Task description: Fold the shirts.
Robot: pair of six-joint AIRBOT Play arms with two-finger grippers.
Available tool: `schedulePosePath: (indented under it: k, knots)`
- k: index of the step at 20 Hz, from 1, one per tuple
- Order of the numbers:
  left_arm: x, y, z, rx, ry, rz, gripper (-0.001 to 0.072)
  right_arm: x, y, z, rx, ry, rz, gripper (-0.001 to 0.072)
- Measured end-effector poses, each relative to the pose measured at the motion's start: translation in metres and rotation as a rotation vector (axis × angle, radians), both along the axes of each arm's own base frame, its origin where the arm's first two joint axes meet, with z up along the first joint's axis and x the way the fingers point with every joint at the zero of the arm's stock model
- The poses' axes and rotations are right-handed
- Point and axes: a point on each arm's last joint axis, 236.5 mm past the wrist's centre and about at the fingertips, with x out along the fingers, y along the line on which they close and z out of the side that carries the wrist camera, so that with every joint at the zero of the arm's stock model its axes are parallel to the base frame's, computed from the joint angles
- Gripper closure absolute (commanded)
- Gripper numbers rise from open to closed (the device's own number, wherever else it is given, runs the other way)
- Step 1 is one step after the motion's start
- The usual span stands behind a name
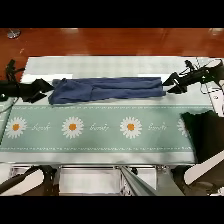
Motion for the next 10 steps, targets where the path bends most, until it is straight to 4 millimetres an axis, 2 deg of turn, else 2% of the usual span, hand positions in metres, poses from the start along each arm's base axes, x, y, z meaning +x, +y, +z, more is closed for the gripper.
schedulePosePath:
  k: [2, 3, 4, 5, 6, 8, 9, 10]
  knots:
    - [-0.011, -0.025, 0.006, 0.0, -0.041, -0.05, 0.0039, 0.003, 0.019, -0.002, 0.014, -0.004, 0.027, 0.0107]
    - [-0.016, -0.039, 0.007, -0.003, -0.05, -0.082, 0.0039, 0.005, 0.029, -0.003, 0.021, -0.004, 0.038, 0.017]
    - [-0.017, -0.049, 0.008, -0.005, -0.065, -0.101, 0.0039, 0.005, 0.036, -0.004, 0.023, -0.001, 0.05, 0.0316]
    - [-0.02, -0.06, 0.007, -0.004, -0.071, -0.128, 0.004, 0.006, 0.041, -0.007, 0.013, 0.003, 0.057, 0.0426]
    - [-0.022, -0.068, 0.007, -0.002, -0.077, -0.148, 0.0041, 0.007, 0.046, -0.006, 0.015, 0.003, 0.064, 0.0701]
    - [-0.023, -0.084, 0.006, -0.002, -0.09, -0.18, 0.0066, 0.011, 0.053, 0.001, 0.023, -0.008, 0.076, 0.069]
    - [-0.024, -0.091, 0.006, -0.006, -0.094, -0.192, 0.0163, 0.011, 0.054, 0.006, 0.024, -0.01, 0.087, 0.0691]
    - [-0.025, -0.097, 0.005, -0.016, -0.092, -0.203, 0.0549, 0.013, 0.055, 0.016, 0.023, -0.028, 0.095, 0.0691]
